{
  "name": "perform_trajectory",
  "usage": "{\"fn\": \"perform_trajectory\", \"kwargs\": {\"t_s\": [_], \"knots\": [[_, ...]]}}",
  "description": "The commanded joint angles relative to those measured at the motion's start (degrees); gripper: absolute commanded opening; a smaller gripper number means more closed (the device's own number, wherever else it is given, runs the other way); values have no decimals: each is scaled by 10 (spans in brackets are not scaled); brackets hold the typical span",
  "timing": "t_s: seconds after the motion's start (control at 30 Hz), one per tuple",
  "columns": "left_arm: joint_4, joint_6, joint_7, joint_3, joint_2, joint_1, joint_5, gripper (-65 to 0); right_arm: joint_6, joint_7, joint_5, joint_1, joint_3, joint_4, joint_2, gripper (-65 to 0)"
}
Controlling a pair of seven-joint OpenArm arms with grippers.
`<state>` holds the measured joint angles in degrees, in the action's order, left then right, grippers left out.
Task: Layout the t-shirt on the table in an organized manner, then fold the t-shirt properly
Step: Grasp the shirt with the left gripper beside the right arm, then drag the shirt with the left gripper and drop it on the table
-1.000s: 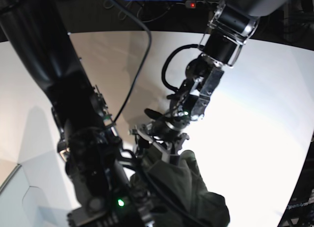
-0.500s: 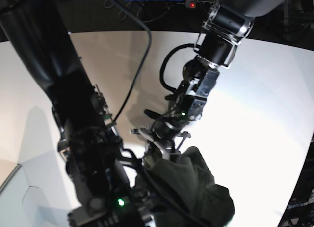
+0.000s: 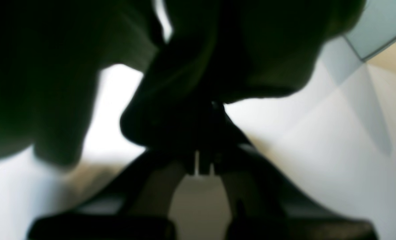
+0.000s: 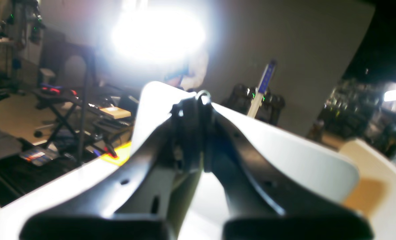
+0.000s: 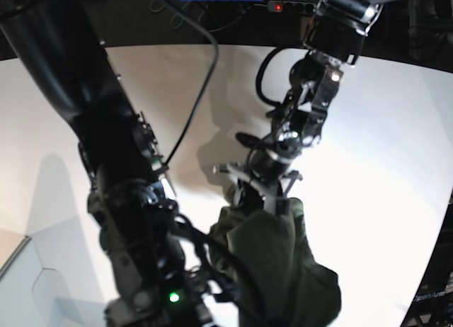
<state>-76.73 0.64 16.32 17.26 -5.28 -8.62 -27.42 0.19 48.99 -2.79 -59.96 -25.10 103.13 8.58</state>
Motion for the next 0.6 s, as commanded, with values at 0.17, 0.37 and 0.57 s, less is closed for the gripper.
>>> {"fn": "perform_trajectory", "kwargs": {"t_s": [0.17, 0.37, 0.57], "knots": [[-60, -1, -14, -3, -35, 31, -2, -646, -1, -34, -9, 12, 40, -16, 4, -650], [-113, 0, -14, -4, -60, 64, -2, -646, -1, -86, -9, 54, 40, -50, -1, -650], [-157, 0, -14, -37, -79, 102, -2, -646, -1, -110, -9, 57, 86, -92, -21, -650]]}}
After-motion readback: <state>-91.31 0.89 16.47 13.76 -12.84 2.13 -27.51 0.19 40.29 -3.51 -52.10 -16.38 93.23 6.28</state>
